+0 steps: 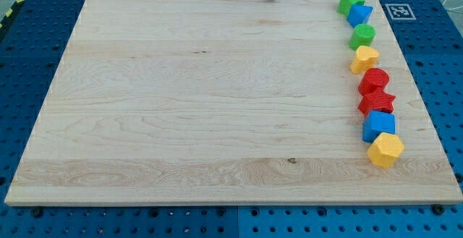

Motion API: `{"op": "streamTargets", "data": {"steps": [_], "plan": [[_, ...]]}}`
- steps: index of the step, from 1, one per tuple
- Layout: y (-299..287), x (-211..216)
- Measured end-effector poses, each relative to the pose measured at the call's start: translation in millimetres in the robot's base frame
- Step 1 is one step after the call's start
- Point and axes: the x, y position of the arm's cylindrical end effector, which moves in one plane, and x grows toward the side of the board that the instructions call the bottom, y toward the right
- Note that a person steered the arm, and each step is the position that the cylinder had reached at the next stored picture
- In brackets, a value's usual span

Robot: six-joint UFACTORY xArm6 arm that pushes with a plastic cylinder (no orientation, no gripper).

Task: Move your arm towards green star

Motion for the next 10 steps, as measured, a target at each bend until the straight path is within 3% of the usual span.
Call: {"op": "streamTargets", "data": {"steps": [4, 6, 10], "plan": [[83.7, -1.6], [203.2, -1.5], [159.7, 29.3]]}}
